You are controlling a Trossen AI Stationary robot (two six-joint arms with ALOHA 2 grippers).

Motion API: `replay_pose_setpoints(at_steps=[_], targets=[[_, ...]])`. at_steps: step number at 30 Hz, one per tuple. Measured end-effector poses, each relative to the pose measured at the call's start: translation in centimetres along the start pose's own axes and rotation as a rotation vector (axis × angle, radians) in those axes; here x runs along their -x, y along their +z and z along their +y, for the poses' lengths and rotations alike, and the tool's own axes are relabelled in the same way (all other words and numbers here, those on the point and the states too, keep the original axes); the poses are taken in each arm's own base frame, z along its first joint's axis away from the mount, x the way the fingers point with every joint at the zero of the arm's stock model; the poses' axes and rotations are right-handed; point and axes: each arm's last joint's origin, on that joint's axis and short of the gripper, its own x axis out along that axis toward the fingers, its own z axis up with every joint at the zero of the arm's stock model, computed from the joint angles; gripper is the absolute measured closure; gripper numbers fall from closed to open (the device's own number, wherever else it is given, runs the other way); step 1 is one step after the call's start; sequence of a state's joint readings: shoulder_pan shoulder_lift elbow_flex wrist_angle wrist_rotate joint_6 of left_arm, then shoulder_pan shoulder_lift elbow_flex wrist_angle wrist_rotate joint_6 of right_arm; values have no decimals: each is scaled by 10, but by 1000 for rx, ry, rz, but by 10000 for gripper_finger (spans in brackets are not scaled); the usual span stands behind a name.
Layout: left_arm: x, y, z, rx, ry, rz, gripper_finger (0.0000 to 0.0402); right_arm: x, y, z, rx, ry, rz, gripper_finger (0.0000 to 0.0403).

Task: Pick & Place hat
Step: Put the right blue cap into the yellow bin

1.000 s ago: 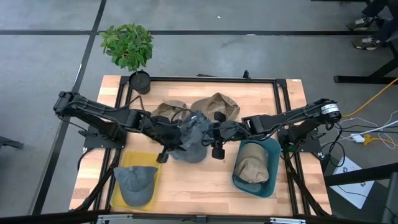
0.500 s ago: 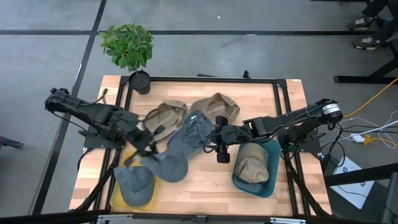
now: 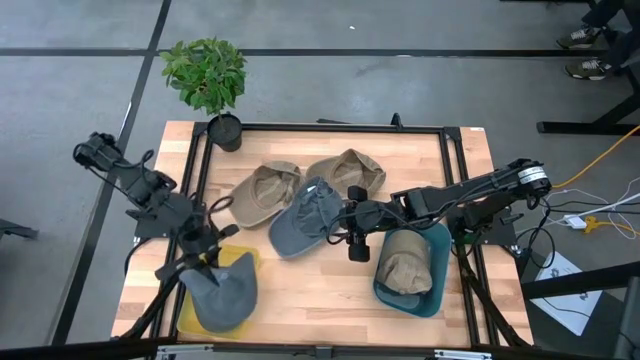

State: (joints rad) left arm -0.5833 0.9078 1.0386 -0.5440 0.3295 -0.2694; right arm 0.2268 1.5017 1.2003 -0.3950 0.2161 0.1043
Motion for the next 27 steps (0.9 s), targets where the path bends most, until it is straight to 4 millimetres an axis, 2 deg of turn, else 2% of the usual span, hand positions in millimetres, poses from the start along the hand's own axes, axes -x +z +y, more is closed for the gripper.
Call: replay_pose_setpoints(at_steps=[9, 14, 21, 27], targets=[[-4, -14, -11, 11, 71, 96, 398, 0, 0, 0, -20, 0, 0, 217], [-6, -17, -20, 42, 33, 113, 398, -1, -2, 0, -18, -1, 5, 217], [-7, -15, -36, 24, -71, 73, 398, -12, -24, -3, -28, -17, 70, 217], [-8, -22, -42, 56, 14, 93, 397, -17, -35, -4, -61, -64, 78, 217]])
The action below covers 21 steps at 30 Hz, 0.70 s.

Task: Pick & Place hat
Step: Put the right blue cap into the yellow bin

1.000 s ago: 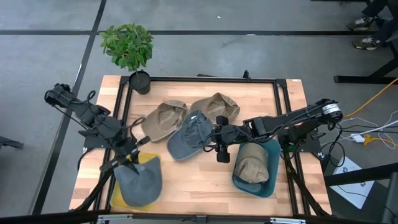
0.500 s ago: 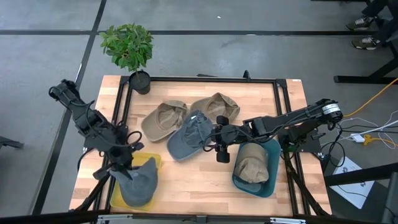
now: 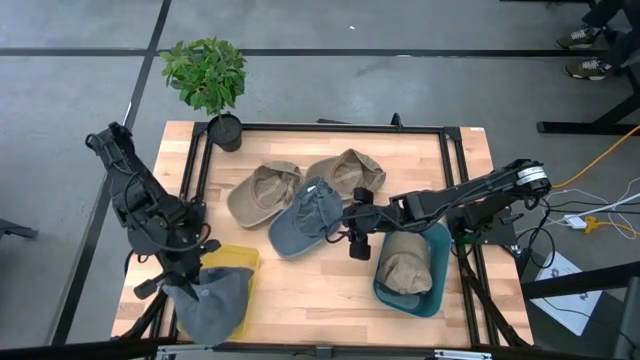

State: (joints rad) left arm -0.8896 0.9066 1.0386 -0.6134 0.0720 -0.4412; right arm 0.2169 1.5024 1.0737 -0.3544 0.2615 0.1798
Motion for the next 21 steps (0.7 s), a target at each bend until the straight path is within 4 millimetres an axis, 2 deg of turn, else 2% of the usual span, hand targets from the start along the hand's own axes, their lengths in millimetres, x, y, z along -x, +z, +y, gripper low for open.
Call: replay_pose_setpoints(at_steps=[4, 8, 12, 15, 21], targets=[[-3, -7, -1, -14, 34, 14, 397, 0, 0, 0, -1, 1, -8, 217], [-15, -25, 7, -2, 42, 50, 398, 0, 1, 0, -1, 3, -19, 217], [-24, -39, 12, 23, -15, 59, 397, 0, 2, 0, -2, 4, -20, 217], [-20, -43, 11, 0, -105, 63, 398, 0, 3, 1, -7, 7, -38, 217], [-8, -57, 16, -55, -161, 53, 398, 0, 11, 2, -27, 21, -114, 217]])
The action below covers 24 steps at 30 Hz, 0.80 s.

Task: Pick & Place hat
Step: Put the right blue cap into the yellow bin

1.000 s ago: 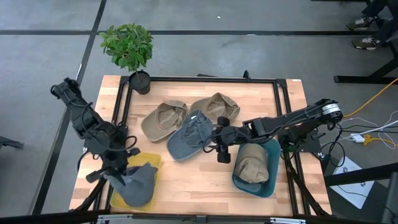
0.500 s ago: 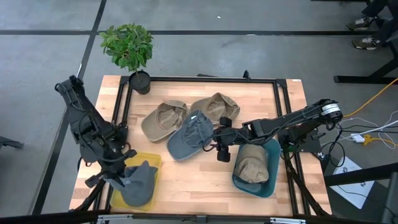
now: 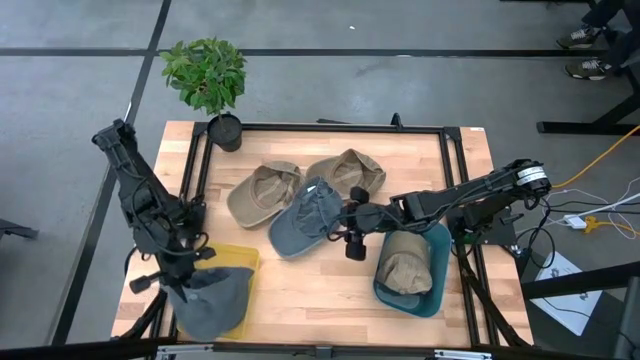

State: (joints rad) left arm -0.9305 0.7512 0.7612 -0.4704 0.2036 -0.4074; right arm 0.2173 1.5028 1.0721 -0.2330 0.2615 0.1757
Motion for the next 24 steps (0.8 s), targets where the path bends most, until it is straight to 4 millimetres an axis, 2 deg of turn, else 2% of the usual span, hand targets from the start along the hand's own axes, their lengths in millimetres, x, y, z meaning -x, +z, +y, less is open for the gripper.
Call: replay_pose_setpoints(at_steps=[6, 15, 24], targets=[[3, -19, 8, -26, 4, 3, 398, 0, 6, 1, -15, 8, -58, 217], [8, -20, 10, -202, 71, -24, 397, 0, 9, 0, 6, -45, -101, 217], [4, -20, 15, -191, 176, -23, 396, 1, 11, 0, 37, -46, -112, 217]])
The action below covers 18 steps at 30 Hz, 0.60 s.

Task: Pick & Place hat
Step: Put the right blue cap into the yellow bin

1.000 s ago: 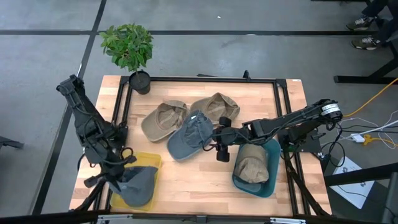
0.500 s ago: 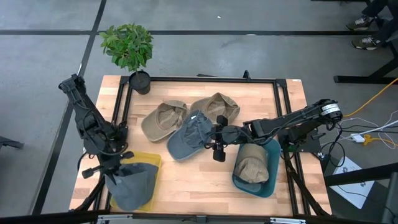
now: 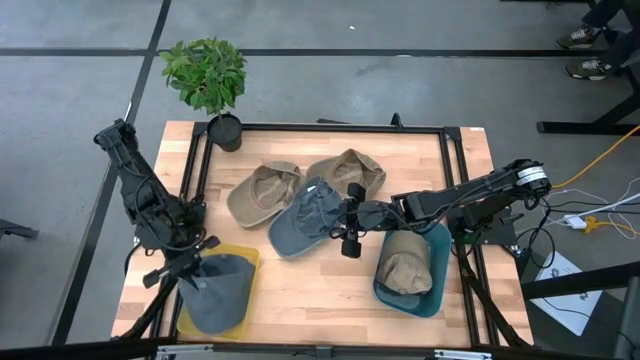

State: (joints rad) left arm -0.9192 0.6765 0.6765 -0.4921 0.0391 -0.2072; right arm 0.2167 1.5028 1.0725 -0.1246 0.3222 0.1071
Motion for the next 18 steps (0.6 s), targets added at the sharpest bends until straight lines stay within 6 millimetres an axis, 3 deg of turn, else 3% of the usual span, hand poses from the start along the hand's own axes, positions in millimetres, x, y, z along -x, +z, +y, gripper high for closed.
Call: replay_pose_setpoints(at_steps=[18], targets=[[-26, -6, 3, 52, 71, 126, 394, 0, 0, 0, 14, 0, 0, 217]])
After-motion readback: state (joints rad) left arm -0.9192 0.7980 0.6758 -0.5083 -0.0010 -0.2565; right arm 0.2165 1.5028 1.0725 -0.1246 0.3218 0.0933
